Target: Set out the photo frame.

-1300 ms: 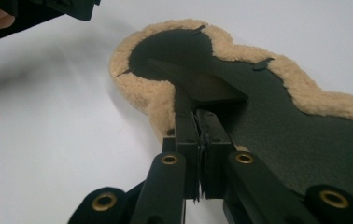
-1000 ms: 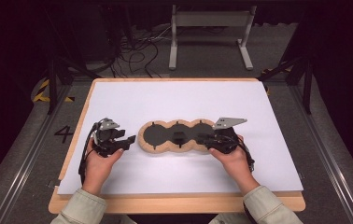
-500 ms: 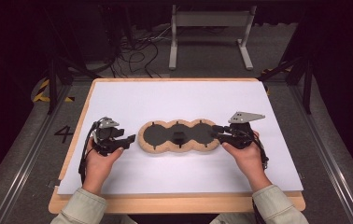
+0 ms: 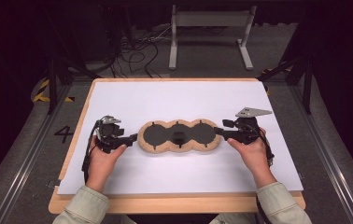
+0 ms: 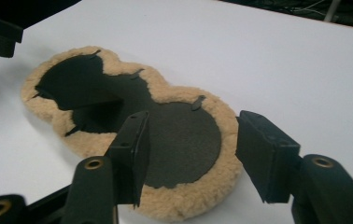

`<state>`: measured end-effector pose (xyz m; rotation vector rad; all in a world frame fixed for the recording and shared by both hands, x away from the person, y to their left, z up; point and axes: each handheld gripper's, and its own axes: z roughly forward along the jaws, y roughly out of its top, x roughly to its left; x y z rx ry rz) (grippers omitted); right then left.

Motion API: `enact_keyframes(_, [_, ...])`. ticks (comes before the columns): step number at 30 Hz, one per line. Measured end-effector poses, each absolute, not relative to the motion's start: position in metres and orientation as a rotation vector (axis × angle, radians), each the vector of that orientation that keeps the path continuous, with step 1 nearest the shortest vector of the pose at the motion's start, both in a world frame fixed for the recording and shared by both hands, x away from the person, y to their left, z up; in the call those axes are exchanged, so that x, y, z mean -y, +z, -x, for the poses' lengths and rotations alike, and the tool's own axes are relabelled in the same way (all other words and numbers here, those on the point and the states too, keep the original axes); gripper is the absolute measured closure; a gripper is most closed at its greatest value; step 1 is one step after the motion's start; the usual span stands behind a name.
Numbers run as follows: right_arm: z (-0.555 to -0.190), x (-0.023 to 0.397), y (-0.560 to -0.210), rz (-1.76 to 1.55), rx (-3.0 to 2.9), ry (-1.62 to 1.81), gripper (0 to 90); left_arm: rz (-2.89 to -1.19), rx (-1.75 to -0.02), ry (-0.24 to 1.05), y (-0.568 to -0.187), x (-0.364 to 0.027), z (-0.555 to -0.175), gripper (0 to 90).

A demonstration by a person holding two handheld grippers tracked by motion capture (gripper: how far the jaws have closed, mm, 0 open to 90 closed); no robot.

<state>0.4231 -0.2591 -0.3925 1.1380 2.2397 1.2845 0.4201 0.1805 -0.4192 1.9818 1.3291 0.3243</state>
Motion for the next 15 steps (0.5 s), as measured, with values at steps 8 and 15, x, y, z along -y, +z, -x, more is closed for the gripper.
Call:
enact_keyframes(8, [-0.441,0.264,-0.412,-1.287,-2.238,1.227,33.2,-1.976,-1.389,0.269,-0.429,-0.176,-0.432,33.3])
enact_keyframes(15, [-0.448,0.258,-0.427,-1.347,-2.272,1.198,27.4,-1.994,-1.374,0.209,-0.437,-0.165,-0.438,29.6])
